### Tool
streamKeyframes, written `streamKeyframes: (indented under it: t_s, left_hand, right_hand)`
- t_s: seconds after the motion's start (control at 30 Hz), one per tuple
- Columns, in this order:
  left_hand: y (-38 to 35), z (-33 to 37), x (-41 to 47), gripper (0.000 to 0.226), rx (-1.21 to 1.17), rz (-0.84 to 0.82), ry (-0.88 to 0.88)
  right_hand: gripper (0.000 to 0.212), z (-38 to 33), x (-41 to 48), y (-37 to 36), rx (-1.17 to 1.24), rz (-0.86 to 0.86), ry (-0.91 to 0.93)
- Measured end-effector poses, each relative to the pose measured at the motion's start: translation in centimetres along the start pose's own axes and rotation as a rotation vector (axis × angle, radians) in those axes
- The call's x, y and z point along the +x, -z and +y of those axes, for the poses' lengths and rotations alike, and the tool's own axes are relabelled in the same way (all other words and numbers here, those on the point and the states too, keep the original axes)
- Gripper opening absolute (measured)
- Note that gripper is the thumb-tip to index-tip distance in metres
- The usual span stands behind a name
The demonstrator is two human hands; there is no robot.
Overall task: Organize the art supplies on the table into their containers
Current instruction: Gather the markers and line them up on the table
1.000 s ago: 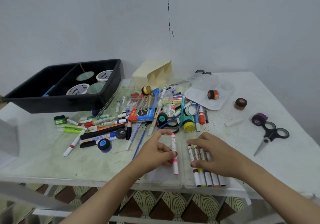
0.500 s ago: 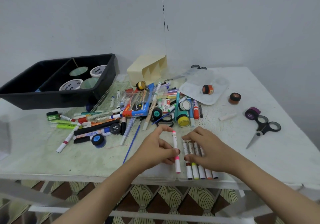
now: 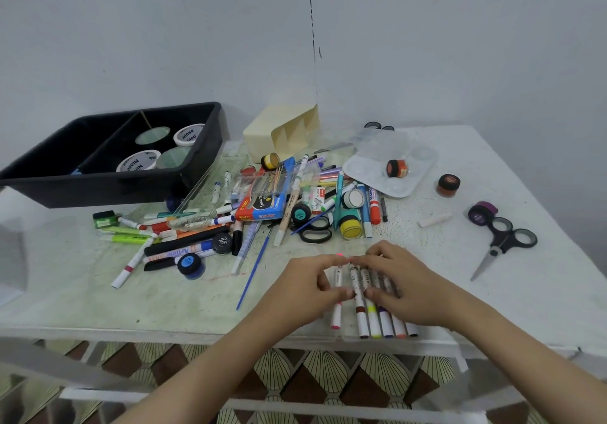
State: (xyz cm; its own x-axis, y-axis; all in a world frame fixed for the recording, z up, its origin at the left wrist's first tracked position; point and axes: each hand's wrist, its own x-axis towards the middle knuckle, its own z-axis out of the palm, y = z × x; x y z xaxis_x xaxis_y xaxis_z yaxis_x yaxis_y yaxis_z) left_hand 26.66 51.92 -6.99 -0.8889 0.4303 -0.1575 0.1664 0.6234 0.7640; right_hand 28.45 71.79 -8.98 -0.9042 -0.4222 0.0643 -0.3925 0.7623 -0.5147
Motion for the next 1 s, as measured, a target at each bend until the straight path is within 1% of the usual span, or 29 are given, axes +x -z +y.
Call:
streamKeyframes:
  t_s: [0.2, 0.3, 0.37, 0.43, 0.5, 0.63, 0.77, 1.0]
  left_hand:
    - [-0.5, -0.1, 0.0, 0.053, 0.06, -0.059, -0.043]
    - [-0.3, -0.2, -0.1, 0.061, 0.126, -0.038, -0.103]
    - [-0.2, -0.3, -0.2, 0.063, 0.185, -0.016, -0.139]
    - [-0.1, -0.6, -0.2, 0.064, 0.181, 0.004, -0.136]
    - [0.0, -0.9, -0.2, 0.07, 0.179, 0.004, -0.128]
    - [0.0, -0.9, -0.1, 0.08, 0.213, -0.039, -0.116]
    - [0.1, -0.6, 0.0, 0.082, 0.195, -0.048, -0.092]
    - [0.3, 0.1, 0.2, 0.083, 0.285, -0.111, -0.083]
  right_hand:
    - [0.06, 0.2, 0.1, -0.1, 0.034, 0.001, 0.004]
    - [0.062, 0.3, 0.1, -0.1, 0.038, 0.008, 0.012]
    - [0.062, 0.3, 0.1, -0.1, 0.041, 0.011, 0.012]
    - [0.058, 0.4, 0.0, -0.1, 0.042, 0.008, 0.014]
    - [0.057, 0.4, 0.0, 0.0, 0.042, 0.0, 0.017]
    - [0.061, 0.4, 0.2, 0.1, 0.034, -0.013, 0.023]
    - [0.06, 0.6, 0.2, 0.2, 0.029, -0.022, 0.028]
    - [0.055, 0.7, 0.3, 0.3, 0.056, -0.022, 0.035]
